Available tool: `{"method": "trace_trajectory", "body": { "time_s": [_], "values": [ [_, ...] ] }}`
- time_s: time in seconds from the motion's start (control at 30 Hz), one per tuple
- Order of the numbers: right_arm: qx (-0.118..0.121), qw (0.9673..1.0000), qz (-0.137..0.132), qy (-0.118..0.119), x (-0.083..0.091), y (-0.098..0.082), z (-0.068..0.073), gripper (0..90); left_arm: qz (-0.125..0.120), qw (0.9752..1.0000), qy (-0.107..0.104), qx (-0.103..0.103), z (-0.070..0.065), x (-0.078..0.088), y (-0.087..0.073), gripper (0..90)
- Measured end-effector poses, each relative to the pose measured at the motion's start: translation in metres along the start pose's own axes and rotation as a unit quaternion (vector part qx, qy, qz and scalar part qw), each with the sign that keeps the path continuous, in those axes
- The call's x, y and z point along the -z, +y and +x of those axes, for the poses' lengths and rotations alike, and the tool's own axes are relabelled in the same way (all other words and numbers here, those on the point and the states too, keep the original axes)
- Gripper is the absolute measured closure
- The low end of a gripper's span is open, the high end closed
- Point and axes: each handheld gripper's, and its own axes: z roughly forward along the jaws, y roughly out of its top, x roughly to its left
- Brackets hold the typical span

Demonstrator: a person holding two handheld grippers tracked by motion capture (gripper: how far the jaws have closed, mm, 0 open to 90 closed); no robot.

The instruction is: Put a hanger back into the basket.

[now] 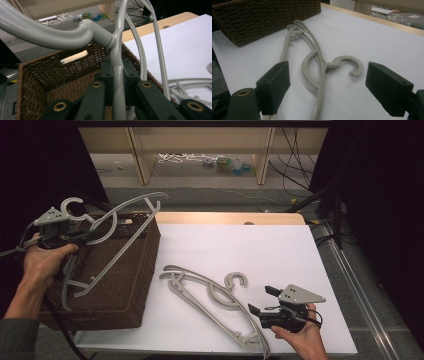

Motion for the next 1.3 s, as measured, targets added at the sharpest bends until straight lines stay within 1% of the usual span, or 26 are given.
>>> {"method": "trace_trajectory", "body": {
  "time_s": [0.03, 0.13, 0.23, 0.33, 0.37, 0.4, 0.43, 0.47, 0.53, 0.57, 0.6, 0.63, 0.67, 0.73, 0.77, 0.87, 0.93, 1.0, 1.07, 1.1, 1.13, 1.17, 1.2, 1.23, 1.27, 1.3],
  "values": [
    [0.0, 1.0, -0.007, 0.003, -0.001, -0.001, 0.0, 20.6, 0.001, 1.0, 0.005, -0.004, 0.003, 0.0, -0.002, 82.1],
    [-0.001, 1.0, -0.007, 0.004, -0.002, 0.0, 0.0, 20.6, 0.002, 0.9998, 0.018, -0.001, 0.012, 0.0, -0.007, 82.1],
    [0.001, 1.0, 0.001, 0.001, -0.001, 0.0, 0.0, 20.7, 0.0, 0.9997, 0.025, 0.002, 0.021, 0.0, -0.012, 82.1],
    [0.0, 1.0, -0.001, 0.001, -0.001, 0.0, 0.0, 20.6, -0.006, 0.9995, 0.03, 0.005, 0.029, 0.0, -0.017, 82.1],
    [0.001, 1.0, 0.005, -0.001, 0.0, 0.0, 0.0, 20.6, -0.006, 0.9994, 0.033, 0.006, 0.032, 0.0, -0.018, 82.0],
    [-0.003, 0.9999, 0.01, 0.001, 0.0, 0.0, 0.0, 20.6, -0.004, 0.9992, 0.038, 0.008, 0.035, 0.0, -0.019, 82.1],
    [0.002, 1.0, 0.006, -0.002, 0.0, 0.0, 0.0, 20.6, -0.003, 0.9992, 0.04, 0.006, 0.037, -0.001, -0.02, 82.1],
    [0.001, 1.0, 0.001, 0.001, -0.001, 0.0, -0.001, 20.6, 0.001, 0.9992, 0.041, -0.002, 0.039, -0.001, -0.022, 82.0],
    [0.002, 1.0, 0.006, -0.001, 0.0, 0.0, 0.0, 20.7, 0.006, 0.9992, 0.039, -0.009, 0.041, -0.002, -0.025, 82.1],
    [0.001, 1.0, -0.005, 0.003, -0.002, 0.0, -0.001, 20.7, 0.006, 0.9991, 0.038, -0.016, 0.042, -0.003, -0.027, 82.1],
    [-0.007, 0.9999, 0.001, 0.011, -0.002, -0.001, 0.0, 20.7, 0.008, 0.9992, 0.038, -0.013, 0.042, -0.003, -0.029, 82.0],
    [0.0, 1.0, -0.004, 0.002, -0.002, -0.001, -0.001, 20.6, 0.013, 0.999, 0.041, -0.01, 0.043, -0.004, -0.031, 82.1],
    [0.001, 1.0, -0.001, 0.002, -0.001, -0.001, -0.001, 20.6, 0.016, 0.9989, 0.043, -0.011, 0.044, -0.004, -0.033, 82.0],
    [0.001, 1.0, -0.001, 0.001, -0.001, 0.0, -0.001, 20.6, 0.025, 0.9986, 0.039, -0.026, 0.045, -0.006, -0.038, 82.0],
    [0.002, 1.0, 0.0, 0.002, -0.001, 0.0, -0.001, 20.6, 0.025, 0.9989, 0.034, -0.021, 0.045, -0.007, -0.041, 82.0],
    [0.001, 1.0, 0.0, 0.002, -0.001, 0.0, -0.001, 20.6, 0.027, 0.999, 0.03, -0.02, 0.047, -0.01, -0.048, 82.0],
    [0.002, 1.0, 0.001, 0.003, -0.002, 0.0, -0.001, 20.6, 0.032, 0.9987, 0.031, -0.023, 0.047, -0.011, -0.051, 82.0],
    [0.001, 1.0, 0.001, 0.002, -0.001, 0.0, -0.001, 20.6, 0.03, 0.999, 0.025, -0.022, 0.048, -0.013, -0.053, 82.0],
    [0.001, 1.0, 0.001, 0.002, -0.001, 0.0, -0.001, 20.7, 0.036, 0.9988, 0.019, -0.028, 0.047, -0.015, -0.055, 82.0],
    [0.001, 1.0, 0.001, 0.002, -0.001, 0.0, -0.001, 20.6, 0.04, 0.9987, 0.018, -0.027, 0.047, -0.016, -0.055, 82.0],
    [-0.004, 1.0, 0.005, 0.005, -0.001, -0.001, -0.001, 20.6, 0.05, 0.9981, 0.023, -0.028, 0.048, -0.017, -0.056, 82.0],
    [0.0, 1.0, 0.001, 0.002, -0.001, 0.0, -0.001, 20.6, 0.052, 0.998, 0.027, -0.025, 0.049, -0.019, -0.058, 82.0],
    [0.001, 1.0, 0.003, 0.004, -0.001, 0.0, -0.001, 20.6, 0.061, 0.9973, 0.026, -0.031, 0.051, -0.018, -0.058, 82.0],
    [0.001, 1.0, 0.0, 0.003, -0.001, 0.0, -0.001, 20.6, 0.058, 0.9977, 0.029, -0.022, 0.051, -0.02, -0.06, 82.0],
    [0.002, 1.0, 0.0, 0.003, -0.001, -0.001, -0.001, 20.6, 0.063, 0.9972, 0.031, -0.023, 0.052, -0.021, -0.06, 81.9],
    [0.002, 1.0, 0.0, 0.003, -0.001, -0.001, -0.001, 20.6, 0.081, 0.9955, 0.034, -0.038, 0.055, -0.019, -0.06, 81.9]
  ]
}}
